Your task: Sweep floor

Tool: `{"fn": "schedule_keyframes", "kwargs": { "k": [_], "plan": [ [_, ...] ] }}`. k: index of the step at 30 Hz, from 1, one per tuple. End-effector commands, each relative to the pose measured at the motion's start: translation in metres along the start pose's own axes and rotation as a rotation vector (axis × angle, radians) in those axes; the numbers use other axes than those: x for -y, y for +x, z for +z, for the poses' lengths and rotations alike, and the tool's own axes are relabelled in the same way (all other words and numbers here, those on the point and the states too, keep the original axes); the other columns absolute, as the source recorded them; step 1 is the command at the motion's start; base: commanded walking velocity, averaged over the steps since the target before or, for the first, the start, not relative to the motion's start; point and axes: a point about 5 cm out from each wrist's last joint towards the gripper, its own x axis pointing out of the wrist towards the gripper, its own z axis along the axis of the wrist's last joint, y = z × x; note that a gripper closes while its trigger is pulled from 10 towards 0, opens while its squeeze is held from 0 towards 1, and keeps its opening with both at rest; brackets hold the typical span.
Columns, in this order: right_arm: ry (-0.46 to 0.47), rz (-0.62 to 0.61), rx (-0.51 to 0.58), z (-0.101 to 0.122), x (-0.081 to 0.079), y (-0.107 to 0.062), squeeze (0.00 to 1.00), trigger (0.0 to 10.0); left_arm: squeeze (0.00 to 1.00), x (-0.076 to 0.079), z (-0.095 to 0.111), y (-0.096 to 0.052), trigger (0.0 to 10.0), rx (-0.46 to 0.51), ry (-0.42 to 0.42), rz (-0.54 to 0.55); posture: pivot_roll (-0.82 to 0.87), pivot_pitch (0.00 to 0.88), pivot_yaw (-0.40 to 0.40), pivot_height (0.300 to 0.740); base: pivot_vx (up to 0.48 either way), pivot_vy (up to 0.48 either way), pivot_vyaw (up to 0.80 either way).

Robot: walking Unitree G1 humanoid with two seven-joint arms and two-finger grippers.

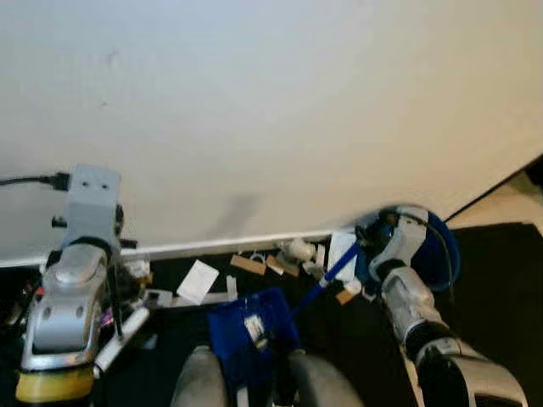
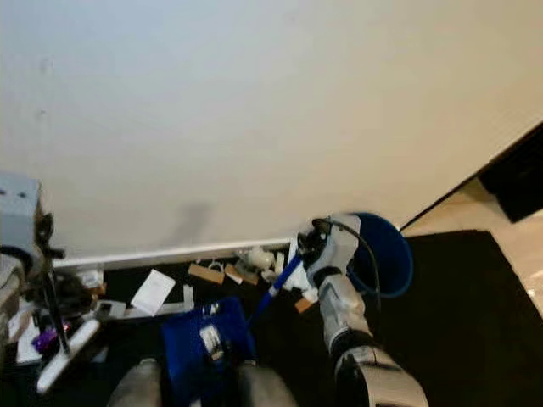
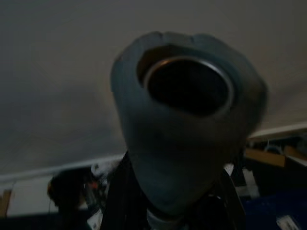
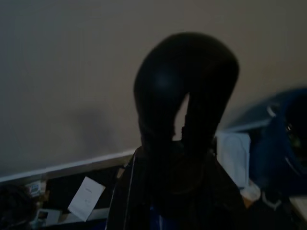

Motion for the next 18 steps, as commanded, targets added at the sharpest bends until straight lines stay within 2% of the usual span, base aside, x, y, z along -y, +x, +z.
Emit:
{"fn": "schedule_keyframes", "kwargs": {
  "k": [1,6,10,14,18],
  "plan": [
    [0.032,-0.012,-0.081,-0.018,0.001,-0.006,0.00,10.0,0.00,0.002,0.003,0.000,10.0,0.010,0.000,0.004,0.25,0.038,-0.162,0.740,0.000,0.000,0.00],
    [0.028,-0.015,-0.082,-0.018,0.003,-0.006,0.00,10.0,0.00,0.001,0.003,0.001,10.0,0.002,-0.004,0.013,0.25,0.041,-0.164,0.740,0.000,0.000,0.00],
    [0.017,-0.020,-0.079,-0.016,0.005,-0.006,0.00,10.0,0.00,-0.002,0.004,0.001,10.0,0.002,0.013,0.031,0.25,0.041,-0.167,0.740,0.000,0.412,0.00],
    [-0.018,-0.037,-0.026,-0.003,0.011,-0.003,0.00,10.0,0.00,-0.017,0.003,-0.001,10.0,-0.010,0.037,0.085,0.26,0.041,-0.172,0.740,0.000,0.480,0.00],
    [-0.025,-0.061,0.005,0.004,0.015,-0.002,0.00,10.0,0.00,-0.022,0.003,-0.002,10.0,-0.010,0.037,0.102,0.26,0.041,-0.175,0.740,0.000,0.480,0.00]
  ]
}}
